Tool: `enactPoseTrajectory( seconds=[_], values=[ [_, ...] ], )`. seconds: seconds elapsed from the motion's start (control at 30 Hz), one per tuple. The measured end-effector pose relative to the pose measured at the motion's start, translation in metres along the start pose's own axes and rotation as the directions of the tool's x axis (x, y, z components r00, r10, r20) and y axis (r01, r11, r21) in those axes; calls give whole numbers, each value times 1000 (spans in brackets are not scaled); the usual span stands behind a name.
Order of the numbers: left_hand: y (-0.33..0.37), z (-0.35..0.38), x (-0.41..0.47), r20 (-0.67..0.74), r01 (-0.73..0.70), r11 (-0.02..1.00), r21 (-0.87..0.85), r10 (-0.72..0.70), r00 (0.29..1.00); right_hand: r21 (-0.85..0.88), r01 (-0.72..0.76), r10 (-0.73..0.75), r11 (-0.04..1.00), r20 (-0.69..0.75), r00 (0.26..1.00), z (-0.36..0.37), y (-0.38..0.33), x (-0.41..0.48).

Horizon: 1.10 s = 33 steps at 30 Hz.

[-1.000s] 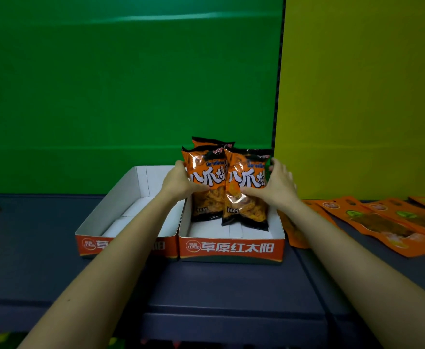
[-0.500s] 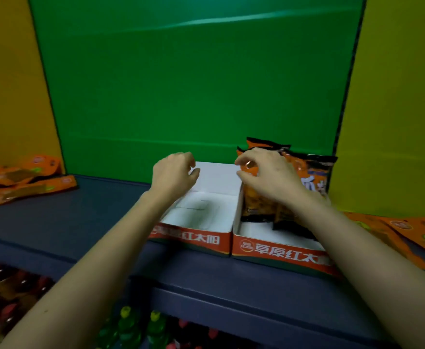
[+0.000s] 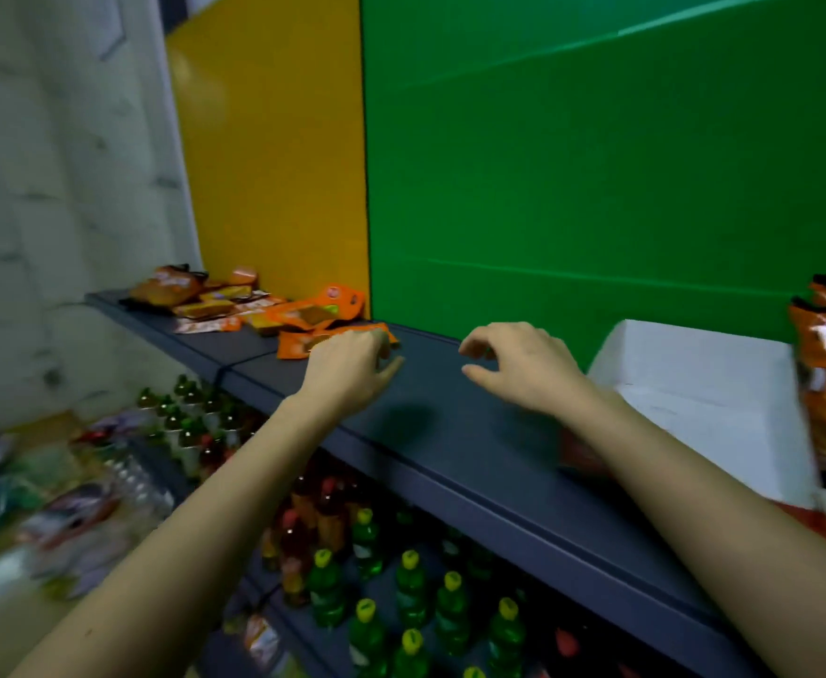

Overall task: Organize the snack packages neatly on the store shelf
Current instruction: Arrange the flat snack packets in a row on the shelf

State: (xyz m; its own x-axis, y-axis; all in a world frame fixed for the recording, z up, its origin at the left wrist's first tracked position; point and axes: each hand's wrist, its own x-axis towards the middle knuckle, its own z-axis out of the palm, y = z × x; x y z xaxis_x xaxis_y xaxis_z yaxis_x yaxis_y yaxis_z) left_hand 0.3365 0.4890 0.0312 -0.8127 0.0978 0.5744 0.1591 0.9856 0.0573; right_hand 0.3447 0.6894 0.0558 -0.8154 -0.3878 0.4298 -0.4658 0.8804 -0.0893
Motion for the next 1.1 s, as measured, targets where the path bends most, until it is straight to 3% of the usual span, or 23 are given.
enactPoseTrajectory(
  seconds=[0.17, 0.5, 0.87, 1.1],
  values=[
    [-99, -7, -17, 87, 58, 995, 75, -64, 994, 67, 27, -29, 997, 31, 999, 46, -69, 50],
    [-242, -3, -46, 95, 96, 989, 110, -107, 990, 119, -5, -5, 993, 81, 997, 121, -168, 139],
    [-326, 42, 9, 64, 115, 993, 21, -117, 991, 112, -103, 91, 988, 112, 990, 181, -189, 236],
    [-355, 83, 98, 112, -23, 998, -60, 30, 993, -15, -222, 222, 975, 62, 973, 190, -161, 299]
  ],
)
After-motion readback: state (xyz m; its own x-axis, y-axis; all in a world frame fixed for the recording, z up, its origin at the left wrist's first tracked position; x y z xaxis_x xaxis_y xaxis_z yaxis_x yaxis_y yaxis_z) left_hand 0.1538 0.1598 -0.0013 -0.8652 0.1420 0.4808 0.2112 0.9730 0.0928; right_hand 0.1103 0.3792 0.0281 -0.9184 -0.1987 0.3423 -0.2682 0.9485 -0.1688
